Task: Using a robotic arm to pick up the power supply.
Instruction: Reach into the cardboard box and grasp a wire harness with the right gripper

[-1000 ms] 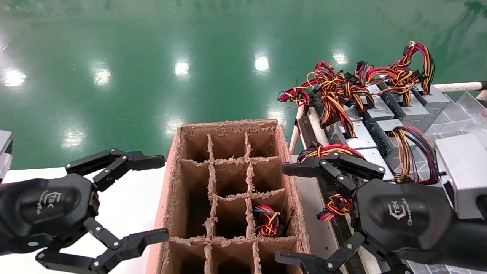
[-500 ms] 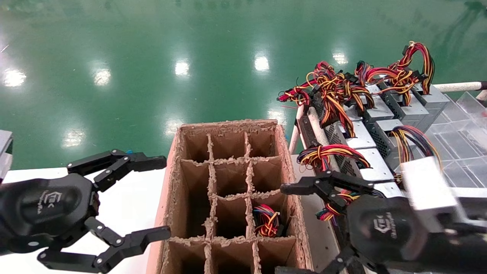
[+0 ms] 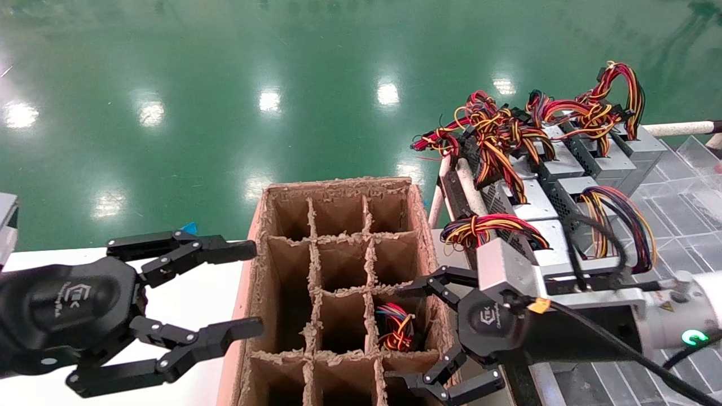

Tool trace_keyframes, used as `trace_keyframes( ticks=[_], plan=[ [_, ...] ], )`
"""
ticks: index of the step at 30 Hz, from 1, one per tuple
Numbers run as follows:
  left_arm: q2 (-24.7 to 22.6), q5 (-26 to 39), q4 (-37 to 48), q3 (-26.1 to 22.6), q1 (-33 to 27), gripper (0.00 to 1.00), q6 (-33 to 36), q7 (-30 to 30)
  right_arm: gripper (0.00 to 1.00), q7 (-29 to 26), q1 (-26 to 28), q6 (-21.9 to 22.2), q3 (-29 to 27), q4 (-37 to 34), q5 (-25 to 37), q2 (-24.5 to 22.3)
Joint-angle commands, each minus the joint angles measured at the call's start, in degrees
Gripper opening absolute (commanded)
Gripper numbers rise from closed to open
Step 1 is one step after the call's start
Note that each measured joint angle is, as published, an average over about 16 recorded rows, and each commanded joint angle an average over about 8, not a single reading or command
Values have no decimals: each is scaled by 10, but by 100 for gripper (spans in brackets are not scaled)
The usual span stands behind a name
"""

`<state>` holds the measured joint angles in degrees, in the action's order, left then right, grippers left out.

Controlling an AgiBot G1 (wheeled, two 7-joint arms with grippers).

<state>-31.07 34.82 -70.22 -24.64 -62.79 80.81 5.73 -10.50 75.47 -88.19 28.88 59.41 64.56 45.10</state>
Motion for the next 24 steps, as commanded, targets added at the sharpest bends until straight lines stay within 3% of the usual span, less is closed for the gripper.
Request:
trace_keyframes(
  ticks=[1,5,7,24],
  plan=[
    [0,0,0,0,0,0,0,0,58,2,14,-2,12,-17,21,11],
    [0,0,0,0,0,0,0,0,9,14,27,-5,19,-35,31,19],
    [0,0,0,0,0,0,0,0,0,20,31,-7,22,-44,34,22],
    [0,0,0,0,0,0,0,0,0,82,58,-13,58,-116,54,35]
  ],
)
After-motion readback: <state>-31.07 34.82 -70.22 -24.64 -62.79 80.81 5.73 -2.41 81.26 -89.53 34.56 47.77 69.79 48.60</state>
